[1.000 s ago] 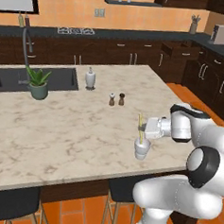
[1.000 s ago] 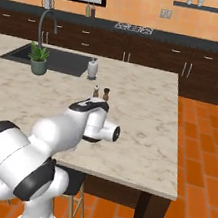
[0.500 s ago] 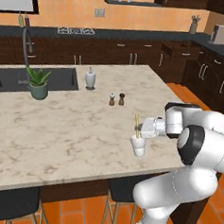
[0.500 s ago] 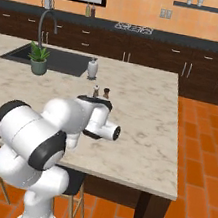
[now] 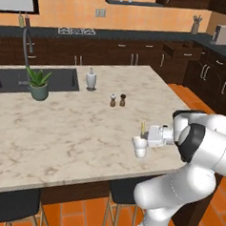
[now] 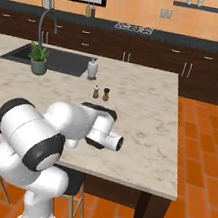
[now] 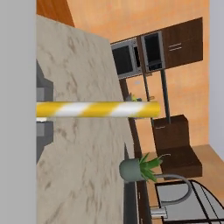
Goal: Take a straw from the drawer in front and place it inside the glass cup on the dining counter.
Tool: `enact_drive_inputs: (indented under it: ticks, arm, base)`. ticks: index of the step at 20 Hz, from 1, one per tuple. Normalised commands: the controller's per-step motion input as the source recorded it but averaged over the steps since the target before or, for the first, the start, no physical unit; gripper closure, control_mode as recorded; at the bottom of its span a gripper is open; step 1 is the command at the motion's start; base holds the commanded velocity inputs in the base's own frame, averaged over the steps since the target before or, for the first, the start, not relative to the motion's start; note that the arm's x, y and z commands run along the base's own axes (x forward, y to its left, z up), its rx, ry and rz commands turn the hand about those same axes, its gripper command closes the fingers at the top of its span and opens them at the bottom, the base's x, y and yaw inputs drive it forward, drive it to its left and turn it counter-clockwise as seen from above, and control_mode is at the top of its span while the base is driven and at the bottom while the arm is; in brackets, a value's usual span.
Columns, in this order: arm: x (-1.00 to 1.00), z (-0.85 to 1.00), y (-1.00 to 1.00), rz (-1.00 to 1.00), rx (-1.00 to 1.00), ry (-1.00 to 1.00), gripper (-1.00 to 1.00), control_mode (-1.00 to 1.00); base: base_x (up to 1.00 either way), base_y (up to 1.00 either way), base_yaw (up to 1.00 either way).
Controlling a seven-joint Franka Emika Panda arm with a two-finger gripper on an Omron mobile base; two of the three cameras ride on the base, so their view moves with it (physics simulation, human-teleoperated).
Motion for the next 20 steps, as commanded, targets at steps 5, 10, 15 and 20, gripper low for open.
enact_drive_inputs:
  ticks: [5,10,15,20]
  arm:
    - [-0.40,-0.17,0.00,0.00,0.00,0.00,1.00,-1.00]
    - [-0.66,-0.25,0.00,0.00,0.00,0.00,1.00,-1.00]
    - [-0.16,-0.07,0.00,0.00,0.00,0.00,1.00,-1.00]
    - [0.00,0.00,0.00,0.00,0.00,0.00,-1.00,-1.00]
  base:
    - [0.00,0.00,0.00]
    - [0.00,0.00,0.00]
    - [0.00,0.00,0.00]
    - [0.00,0.00,0.00]
